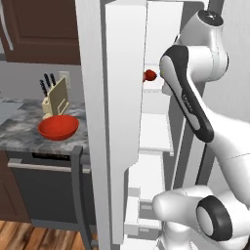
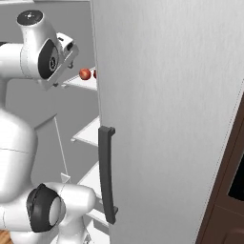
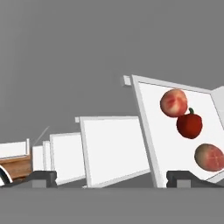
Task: Take the peach, bell pepper, and peach from the freezer and place them in the bowl on the counter.
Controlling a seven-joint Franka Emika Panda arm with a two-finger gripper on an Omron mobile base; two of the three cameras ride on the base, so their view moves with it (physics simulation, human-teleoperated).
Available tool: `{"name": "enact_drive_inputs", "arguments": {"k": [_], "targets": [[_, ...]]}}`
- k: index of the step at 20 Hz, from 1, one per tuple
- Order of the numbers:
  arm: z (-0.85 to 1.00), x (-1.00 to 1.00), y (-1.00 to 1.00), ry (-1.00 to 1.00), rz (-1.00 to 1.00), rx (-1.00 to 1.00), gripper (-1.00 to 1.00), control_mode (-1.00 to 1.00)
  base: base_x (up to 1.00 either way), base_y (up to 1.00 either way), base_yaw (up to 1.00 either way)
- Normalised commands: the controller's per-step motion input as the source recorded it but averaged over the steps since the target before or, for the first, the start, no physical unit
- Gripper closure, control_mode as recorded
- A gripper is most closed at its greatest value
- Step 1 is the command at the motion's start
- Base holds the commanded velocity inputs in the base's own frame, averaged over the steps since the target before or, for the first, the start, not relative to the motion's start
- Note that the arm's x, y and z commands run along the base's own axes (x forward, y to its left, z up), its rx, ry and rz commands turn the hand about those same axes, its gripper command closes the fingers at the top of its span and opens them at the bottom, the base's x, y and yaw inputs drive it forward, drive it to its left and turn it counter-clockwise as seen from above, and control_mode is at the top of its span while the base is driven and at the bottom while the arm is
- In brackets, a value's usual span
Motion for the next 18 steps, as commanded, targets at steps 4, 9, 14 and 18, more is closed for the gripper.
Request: {"name": "enact_drive_inputs", "arguments": {"k": [4,9,14,18], "targets": [[-0.06,0.37,0.0,0.01,0.0,-0.1,-1.0,-1.0,0.0,0.0,0.0],[-0.23,0.32,0.0,0.0,0.03,-0.03,-1.0,-1.0,0.0,0.0,0.0],[-0.14,0.51,-0.02,0.03,0.03,0.0,-1.0,-1.0,0.0,0.0,0.0],[-0.04,0.35,-0.15,0.06,0.0,-0.06,-1.0,-1.0,0.0,0.0,0.0]]}}
